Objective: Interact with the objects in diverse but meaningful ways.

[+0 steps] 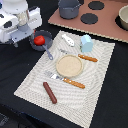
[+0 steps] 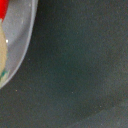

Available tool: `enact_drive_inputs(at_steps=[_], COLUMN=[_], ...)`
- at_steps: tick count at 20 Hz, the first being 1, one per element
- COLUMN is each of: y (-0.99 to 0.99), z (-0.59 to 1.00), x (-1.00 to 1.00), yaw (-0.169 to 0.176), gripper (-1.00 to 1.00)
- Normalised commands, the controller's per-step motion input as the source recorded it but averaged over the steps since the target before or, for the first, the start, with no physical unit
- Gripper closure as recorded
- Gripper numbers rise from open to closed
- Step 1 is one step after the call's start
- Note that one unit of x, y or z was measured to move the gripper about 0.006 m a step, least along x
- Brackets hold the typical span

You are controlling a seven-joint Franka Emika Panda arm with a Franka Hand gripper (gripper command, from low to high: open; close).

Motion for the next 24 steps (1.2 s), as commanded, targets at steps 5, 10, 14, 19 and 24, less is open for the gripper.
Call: enact_drive_inputs(at_steps=[5, 10, 14, 19, 24], y=[0.01, 0.00, 0.00, 0.01, 0.00], z=[-0.25, -0.24, -0.13, 0.10, 0.10], x=[-0.29, -0.16, -0.09, 0.20, 0.22], yaw=[-0.001, -0.009, -0.019, -0.076, -0.061], gripper=[-1.00, -1.00, -1.00, -1.00, 1.00])
